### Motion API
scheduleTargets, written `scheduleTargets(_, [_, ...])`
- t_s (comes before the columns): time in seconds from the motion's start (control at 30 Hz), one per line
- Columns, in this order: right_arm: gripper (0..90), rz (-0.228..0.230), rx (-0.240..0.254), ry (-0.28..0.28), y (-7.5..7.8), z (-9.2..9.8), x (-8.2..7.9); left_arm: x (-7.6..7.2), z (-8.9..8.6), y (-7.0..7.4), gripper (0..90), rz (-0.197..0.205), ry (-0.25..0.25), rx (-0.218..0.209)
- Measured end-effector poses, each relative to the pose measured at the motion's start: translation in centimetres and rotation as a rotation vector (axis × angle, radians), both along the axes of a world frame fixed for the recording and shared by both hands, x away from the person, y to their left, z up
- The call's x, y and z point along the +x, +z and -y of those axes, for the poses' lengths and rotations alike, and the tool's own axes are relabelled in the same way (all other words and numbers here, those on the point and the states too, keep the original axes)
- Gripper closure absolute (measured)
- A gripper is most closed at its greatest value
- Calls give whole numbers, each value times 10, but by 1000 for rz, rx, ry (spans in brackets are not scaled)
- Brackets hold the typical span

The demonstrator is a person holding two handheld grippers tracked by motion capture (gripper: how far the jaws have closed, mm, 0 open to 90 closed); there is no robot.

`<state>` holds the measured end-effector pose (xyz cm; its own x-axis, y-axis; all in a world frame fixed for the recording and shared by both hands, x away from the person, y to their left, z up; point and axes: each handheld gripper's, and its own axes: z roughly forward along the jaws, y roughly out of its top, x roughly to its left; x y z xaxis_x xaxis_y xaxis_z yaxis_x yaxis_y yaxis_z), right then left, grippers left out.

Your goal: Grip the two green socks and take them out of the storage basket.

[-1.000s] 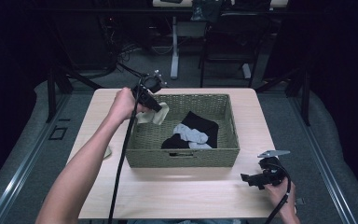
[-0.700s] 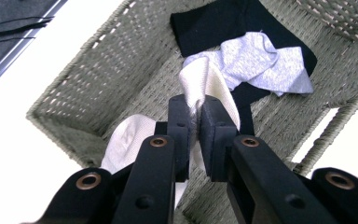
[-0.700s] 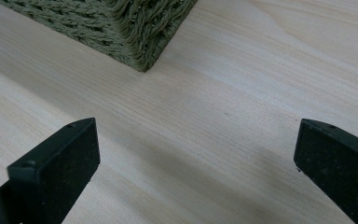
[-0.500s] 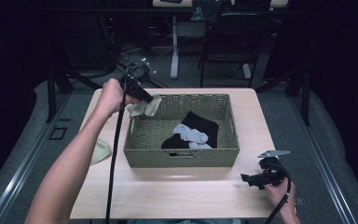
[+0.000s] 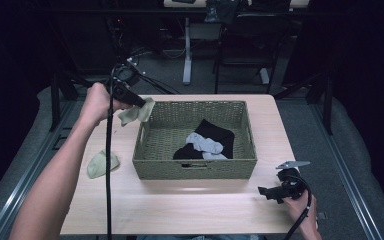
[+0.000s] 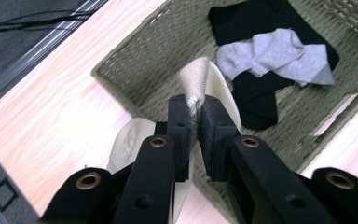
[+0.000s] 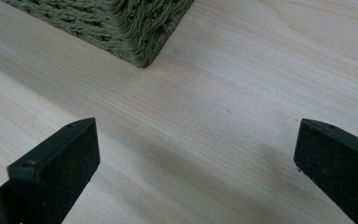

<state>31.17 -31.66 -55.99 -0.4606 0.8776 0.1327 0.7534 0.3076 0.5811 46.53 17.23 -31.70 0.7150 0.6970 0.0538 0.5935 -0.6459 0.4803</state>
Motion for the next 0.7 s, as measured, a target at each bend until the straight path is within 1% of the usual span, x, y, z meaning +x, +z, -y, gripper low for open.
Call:
scheduleTargets(0.07, [0,3,-1,-5,0,0,0,-2,-11,0,835,-3,16,0])
scheduleTargets(0.1, [0,3,-1,-5,0,0,0,-2,-11,0,835,-3,16,0])
scheduleTargets(0.13, [0,2,0,-5,0,1,-1,-3,-19,0,834,-4,31,1])
scheduleTargets(0.17, [0,2,0,-5,0,1,-1,-3,-19,0,835,-4,31,1])
scheduleTargets(0.2, [0,1,0,-5,0,1,-1,-4,-27,-1,834,-5,43,-1])
scheduleTargets(0.23, [0,2,-1,-6,0,1,-1,-4,-27,-1,834,-5,43,-1])
scheduleTargets(0.27, [0,6,-2,-5,0,1,0,-6,-36,-3,834,-7,61,-3])
scheduleTargets(0.3, [0,4,-2,-5,0,1,0,-6,-36,-3,834,-7,61,-3])
scheduleTargets(0.33, [0,4,-2,-5,0,1,0,-7,-41,-5,834,-7,68,-7])
scheduleTargets(0.37, [0,3,-3,-4,0,1,0,-9,-47,-7,834,-8,74,-17])
scheduleTargets(0.4, [0,-2,-2,-7,0,0,-1,-10,-55,-11,834,-11,91,-25])
scheduleTargets(0.43, [0,-2,-2,-7,0,0,-1,-10,-55,-11,834,-11,91,-25])
scheduleTargets(0.47, [0,-3,-2,-7,-1,0,0,-12,-64,-16,834,-19,107,-29])
scheduleTargets(0.5, [0,-6,-2,-4,-1,1,0,-12,-64,-16,834,-19,107,-29])
scheduleTargets(0.67, [0,-3,-2,-9,-1,0,-1,-13,-83,-32,834,-36,145,-45])
scheduleTargets(0.7, [0,-3,-2,-10,-1,0,-1,-14,-85,-35,834,-39,154,-47])
